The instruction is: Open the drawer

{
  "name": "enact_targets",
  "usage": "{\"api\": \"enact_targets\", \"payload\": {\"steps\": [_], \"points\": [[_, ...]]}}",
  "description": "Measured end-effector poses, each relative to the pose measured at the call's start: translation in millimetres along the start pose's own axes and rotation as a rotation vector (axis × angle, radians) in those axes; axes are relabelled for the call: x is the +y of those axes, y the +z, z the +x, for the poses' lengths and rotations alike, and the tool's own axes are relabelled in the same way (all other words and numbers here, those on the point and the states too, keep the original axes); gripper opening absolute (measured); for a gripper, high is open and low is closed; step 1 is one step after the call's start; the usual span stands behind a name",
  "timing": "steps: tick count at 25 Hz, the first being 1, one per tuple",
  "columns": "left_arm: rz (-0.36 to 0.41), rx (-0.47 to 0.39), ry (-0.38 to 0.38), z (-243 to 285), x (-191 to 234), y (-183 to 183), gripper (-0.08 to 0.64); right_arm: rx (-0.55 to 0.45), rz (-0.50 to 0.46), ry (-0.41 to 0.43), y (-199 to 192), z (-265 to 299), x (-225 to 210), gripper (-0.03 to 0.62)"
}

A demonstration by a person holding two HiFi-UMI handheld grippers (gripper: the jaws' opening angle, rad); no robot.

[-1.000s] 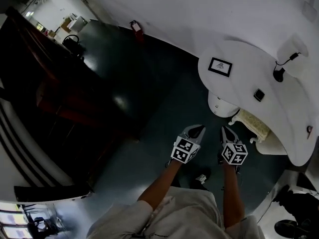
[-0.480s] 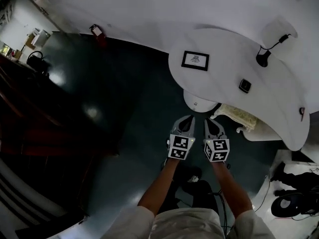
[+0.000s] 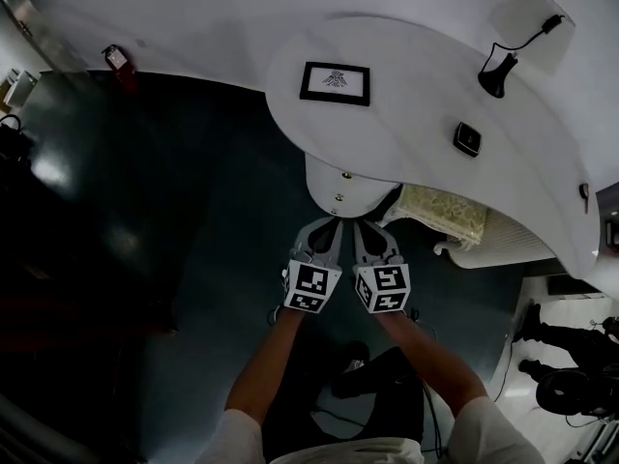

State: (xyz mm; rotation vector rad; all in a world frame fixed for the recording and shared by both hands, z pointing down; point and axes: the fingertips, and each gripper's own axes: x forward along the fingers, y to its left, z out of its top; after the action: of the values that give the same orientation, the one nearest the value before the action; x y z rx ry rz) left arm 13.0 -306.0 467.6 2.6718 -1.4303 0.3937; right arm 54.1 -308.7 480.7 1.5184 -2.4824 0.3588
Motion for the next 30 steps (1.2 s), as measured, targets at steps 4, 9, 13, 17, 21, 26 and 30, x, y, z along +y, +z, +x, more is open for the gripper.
{"api": "enact_targets", "payload": {"steps": [4, 9, 13, 17, 21, 26, 30], "points": [[-0.022, -0.019, 0.001, 27.5, 8.6, -54.6, 0.009, -0.011, -0.058, -0.017, -54.1, 34.5, -5.9, 0.015], [0.018, -0.087, 0.018, 45.6, 20.8, -108.8, 0.009, -0.044, -0.026, -0.041, -118.3, 77.3, -15.2, 0.015], [0.007, -0.164, 0.017, 50.3, 29.0, -134.4, 0.009, -0.040, -0.050, -0.026, -166.5, 111.3, -14.9, 0.015], [-0.003, -0.201, 0.008, 54.2, 32.0, -169.4, 0.011, -0.052, -0.019, -0.085, -199.2, 137.6, -30.5, 0.015], [-0.054, -0.203, 0.002, 56.0, 35.0, -206.3, 0.009, -0.101, -0.039, -0.172, -214.5, 154.5, -47.0, 0.015], [-0.139, -0.185, 0.032, 37.2, 32.6, -242.1, 0.009, -0.168, -0.036, -0.274, -228.7, 175.0, -55.9, 0.018], [-0.068, -0.287, -0.013, 0.7, 22.1, -213.8, 0.011, -0.174, -0.052, -0.311, -241.4, 196.0, -50.6, 0.072]]}}
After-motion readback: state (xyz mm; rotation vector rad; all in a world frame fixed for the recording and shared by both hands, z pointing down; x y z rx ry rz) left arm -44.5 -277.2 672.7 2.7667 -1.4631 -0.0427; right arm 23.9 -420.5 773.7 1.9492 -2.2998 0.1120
